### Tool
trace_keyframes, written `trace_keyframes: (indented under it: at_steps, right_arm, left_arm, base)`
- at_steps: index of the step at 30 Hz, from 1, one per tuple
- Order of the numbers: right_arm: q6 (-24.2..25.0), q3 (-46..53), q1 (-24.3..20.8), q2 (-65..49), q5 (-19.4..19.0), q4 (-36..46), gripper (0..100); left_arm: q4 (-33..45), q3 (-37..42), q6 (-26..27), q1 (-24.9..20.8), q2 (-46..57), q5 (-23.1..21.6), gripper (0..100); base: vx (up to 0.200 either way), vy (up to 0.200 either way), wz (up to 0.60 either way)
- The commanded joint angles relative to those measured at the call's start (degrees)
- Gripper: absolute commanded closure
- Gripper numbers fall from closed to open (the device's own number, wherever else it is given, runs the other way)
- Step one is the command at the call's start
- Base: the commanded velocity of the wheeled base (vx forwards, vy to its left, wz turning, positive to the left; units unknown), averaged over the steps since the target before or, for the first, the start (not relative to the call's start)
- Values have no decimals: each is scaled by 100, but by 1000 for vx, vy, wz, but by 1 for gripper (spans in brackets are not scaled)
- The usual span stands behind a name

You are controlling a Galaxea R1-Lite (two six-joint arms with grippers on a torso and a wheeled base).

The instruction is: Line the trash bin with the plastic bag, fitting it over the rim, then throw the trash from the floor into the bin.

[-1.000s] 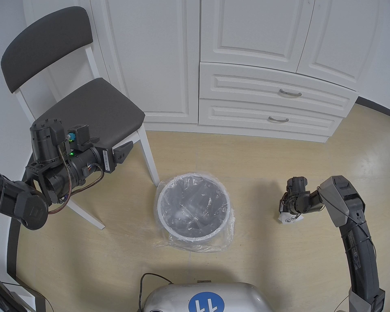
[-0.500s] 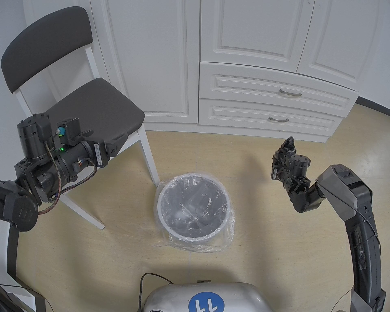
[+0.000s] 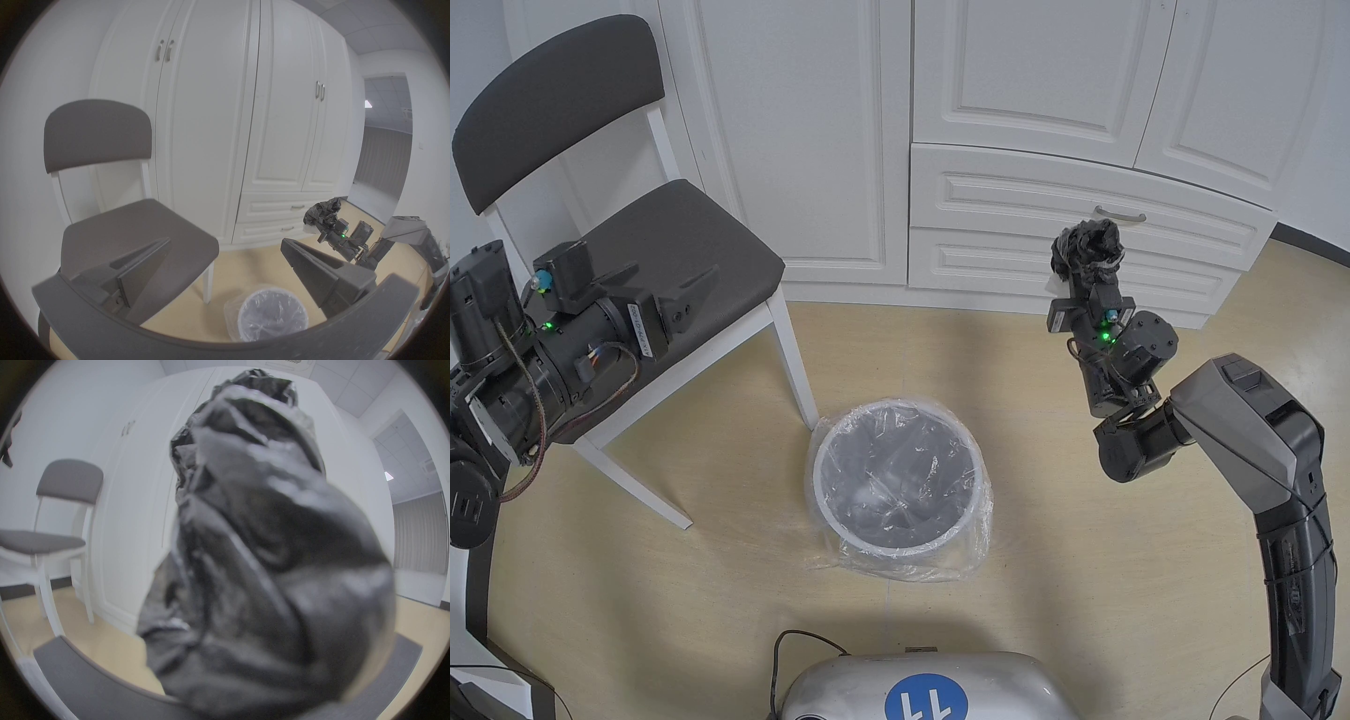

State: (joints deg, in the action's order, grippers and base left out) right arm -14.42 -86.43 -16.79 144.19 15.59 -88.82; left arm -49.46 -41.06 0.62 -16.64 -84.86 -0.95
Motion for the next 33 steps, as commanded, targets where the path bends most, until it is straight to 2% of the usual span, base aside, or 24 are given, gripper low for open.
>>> trace_keyframes:
  at_steps: [1,4,5,8,12,17,22,27,33]
  right_arm:
    - [229,3,-343,-629,40,-118,100]
    - [458,83,-519,-849,181,-118,100]
    - [625,188,-668,-963,383,-118,100]
    - [836,504,-993,-1139,603,-118,100]
    - [906,891,-1318,-1323,656,-118,100]
    - [1205,1612,-2004,-1473,744,-118,100]
    - [1249,1814,-2417,-1200,823,-118,100]
    - [1363,1823,-2716,-699,911,-118,100]
    - [1600,1805,-2769,-260,963,-118,100]
  left_arm:
    - [-275,133,8,-67,347,-2,0]
    - [-407,212,17,-147,426,7,0]
    - [-460,247,17,-190,470,34,0]
    - [-468,283,96,-199,576,51,0]
    - [-477,370,360,-155,699,69,0]
    - [-706,599,606,-155,1068,86,0]
    - [-714,766,808,-147,1516,86,0]
    - [-714,889,940,-138,1806,86,0]
    - [-714,907,1063,-50,1824,95,0]
  base:
    - [0,0,0]
    - [0,0,0]
    - [0,0,0]
    - [0,0,0]
    - [0,0,0]
    - [0,0,0]
    - [0,0,0]
    - [0,0,0]
    - [0,0,0]
